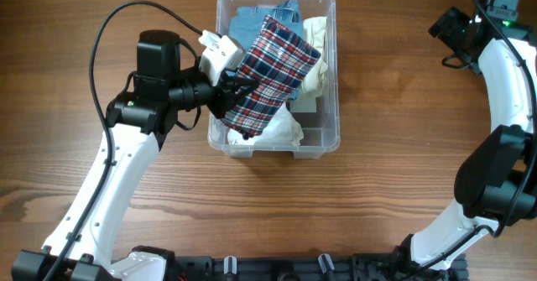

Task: Pack container
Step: 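Lift the plaid cloth and lower it into the bin's front, then press and tuck the plaid cloth into the bin with the left gripper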

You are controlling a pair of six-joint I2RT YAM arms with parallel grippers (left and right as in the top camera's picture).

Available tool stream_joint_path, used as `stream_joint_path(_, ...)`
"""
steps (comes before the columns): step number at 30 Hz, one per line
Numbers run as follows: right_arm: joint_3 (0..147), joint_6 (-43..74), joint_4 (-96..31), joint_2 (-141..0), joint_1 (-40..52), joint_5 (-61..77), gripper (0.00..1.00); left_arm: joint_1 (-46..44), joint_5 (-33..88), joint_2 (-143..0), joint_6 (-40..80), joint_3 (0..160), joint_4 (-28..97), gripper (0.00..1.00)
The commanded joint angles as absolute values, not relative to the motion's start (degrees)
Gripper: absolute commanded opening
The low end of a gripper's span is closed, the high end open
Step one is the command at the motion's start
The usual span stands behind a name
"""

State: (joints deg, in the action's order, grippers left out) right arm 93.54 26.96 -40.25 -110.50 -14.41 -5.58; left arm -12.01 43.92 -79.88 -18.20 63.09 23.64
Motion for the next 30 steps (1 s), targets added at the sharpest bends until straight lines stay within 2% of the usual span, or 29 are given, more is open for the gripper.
stream_joint_path(1,93.3,27.1,-40.1,-111.4,-14.2,-5.5,1.0,-12.2,43.8,-79.8,-22.3,63.4,25.2,0.32)
stream_joint_path(4,93.3,27.1,-40.1,-111.4,-14.2,-5.5,1.0,-12.2,43.8,-79.8,-22.3,63.4,25.6,0.35)
stream_joint_path(10,93.3,27.1,-40.1,-111.3,-14.2,-5.5,1.0,-12.2,45.5,-79.8,-22.3,63.4,25.6,0.34)
stream_joint_path(12,93.3,27.1,-40.1,-111.4,-14.2,-5.5,1.0,-12.2,46.1,-79.8,-22.3,63.4,25.6,0.35)
stream_joint_path(14,93.3,27.1,-40.1,-111.4,-14.2,-5.5,1.0,-12.2,46.2,-79.8,-22.3,63.4,25.0,0.42)
stream_joint_path(23,93.3,27.1,-40.1,-111.4,-14.2,-5.5,1.0,-12.5,53.6,-79.8,-19.1,63.4,23.6,0.5)
stream_joint_path(27,93.3,27.1,-40.1,-111.4,-14.2,-5.5,1.0,-14.2,52.6,-79.7,-19.1,63.4,25.4,0.73)
stream_joint_path(28,93.3,27.1,-40.1,-111.4,-14.2,-5.5,1.0,-14.3,51.0,-79.5,-19.1,63.4,25.3,0.81)
stream_joint_path(30,93.3,27.1,-40.1,-111.4,-14.2,-5.5,1.0,-14.3,47.7,-78.7,-18.6,64.0,25.4,0.86)
